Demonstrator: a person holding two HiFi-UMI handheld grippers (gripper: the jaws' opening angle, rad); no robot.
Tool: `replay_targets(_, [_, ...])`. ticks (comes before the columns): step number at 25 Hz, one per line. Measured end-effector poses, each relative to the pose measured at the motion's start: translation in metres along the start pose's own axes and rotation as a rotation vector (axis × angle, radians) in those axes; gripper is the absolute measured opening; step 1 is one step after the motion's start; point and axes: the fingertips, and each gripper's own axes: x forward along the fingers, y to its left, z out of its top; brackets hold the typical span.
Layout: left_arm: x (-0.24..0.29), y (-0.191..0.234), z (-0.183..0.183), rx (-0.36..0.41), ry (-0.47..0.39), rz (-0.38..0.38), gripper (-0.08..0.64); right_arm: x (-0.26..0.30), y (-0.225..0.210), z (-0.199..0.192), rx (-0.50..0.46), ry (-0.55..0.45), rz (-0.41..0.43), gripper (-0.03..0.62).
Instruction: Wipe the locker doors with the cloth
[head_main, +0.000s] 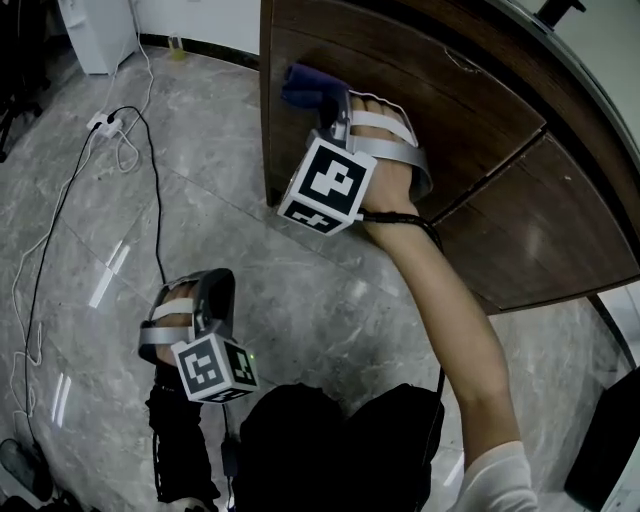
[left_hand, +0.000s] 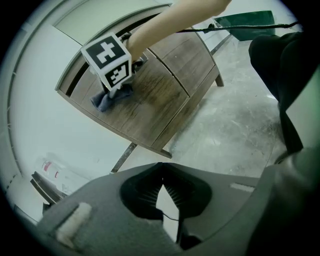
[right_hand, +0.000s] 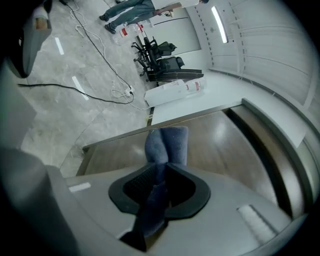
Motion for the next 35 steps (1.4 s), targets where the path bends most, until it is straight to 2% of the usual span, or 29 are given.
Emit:
replay_targets(4, [0.002,-0.001,-0.011,-0.015,0.015,-0.008,0.002,0.024,0.067,0.005,-0.037,0.007,0.086,0.071])
replay_targets(8, [0.004,0.000,-0.019,-0.021,0.027,-0.015,0.002,0.039,0.119,0.007,-0.029,0.032,0.171,0.071])
replay_targets(17, [0.013,-0.003,-0.034,-0.034,0.044,-0.027,0.002,0.072,0.222,0.009,-0.007,0.084,0.325,0.071])
replay_targets(23, [0.014,0.001,-0.038,-0.017,0.061,-0.025,0.002,0.086,0.268,0.009,0.009,0.116,0.401,0.071])
replay_targets(26, [0.013,0.001,-0.045,-0.016,0.083,-0.025,0.002,0.088,0.274,0.009,0.014,0.124,0.416,0.071])
replay_targets(29, [0.013,0.002,-0.054,-0.018,0.105,-0.019,0.002,0.087,0.260,0.013,0.048,0.118,0.411,0.069])
replay_targets(35, [0.008,0.012,-0.063,-0.024,0.128,0.010,0.002,0.075,0.170,0.036,0.086,0.057,0.278,0.069])
